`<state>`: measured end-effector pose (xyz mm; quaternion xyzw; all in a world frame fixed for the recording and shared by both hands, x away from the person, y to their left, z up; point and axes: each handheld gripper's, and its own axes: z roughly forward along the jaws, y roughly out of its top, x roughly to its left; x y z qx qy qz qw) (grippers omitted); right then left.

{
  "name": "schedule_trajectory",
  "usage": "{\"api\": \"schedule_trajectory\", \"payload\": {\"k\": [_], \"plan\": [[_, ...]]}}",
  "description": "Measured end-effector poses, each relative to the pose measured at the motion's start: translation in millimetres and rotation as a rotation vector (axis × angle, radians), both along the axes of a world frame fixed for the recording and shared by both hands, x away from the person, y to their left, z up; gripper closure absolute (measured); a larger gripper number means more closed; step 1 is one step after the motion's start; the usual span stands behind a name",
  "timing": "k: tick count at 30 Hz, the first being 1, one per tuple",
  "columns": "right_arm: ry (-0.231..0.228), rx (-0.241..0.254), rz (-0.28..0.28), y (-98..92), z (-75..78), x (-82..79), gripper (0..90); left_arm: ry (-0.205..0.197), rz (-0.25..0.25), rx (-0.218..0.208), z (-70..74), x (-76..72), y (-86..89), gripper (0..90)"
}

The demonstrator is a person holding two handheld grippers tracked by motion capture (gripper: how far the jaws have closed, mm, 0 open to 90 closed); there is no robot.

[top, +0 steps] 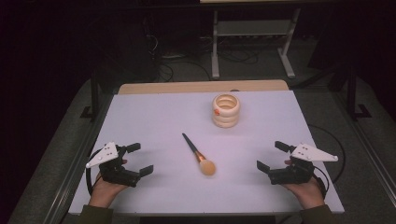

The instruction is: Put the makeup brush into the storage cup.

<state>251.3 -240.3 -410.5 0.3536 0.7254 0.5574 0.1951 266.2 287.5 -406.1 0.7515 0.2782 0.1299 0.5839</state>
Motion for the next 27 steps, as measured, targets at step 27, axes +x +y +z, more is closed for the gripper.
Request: {"api": "schedule_trajectory", "payload": {"k": [27], "plan": [[-0.012,-0.005,-0.014,-3.2,4.6,-0.9,0.0,-0.002,-0.047,-0.008,9.9,8.6,-15.8,0.0]]}}
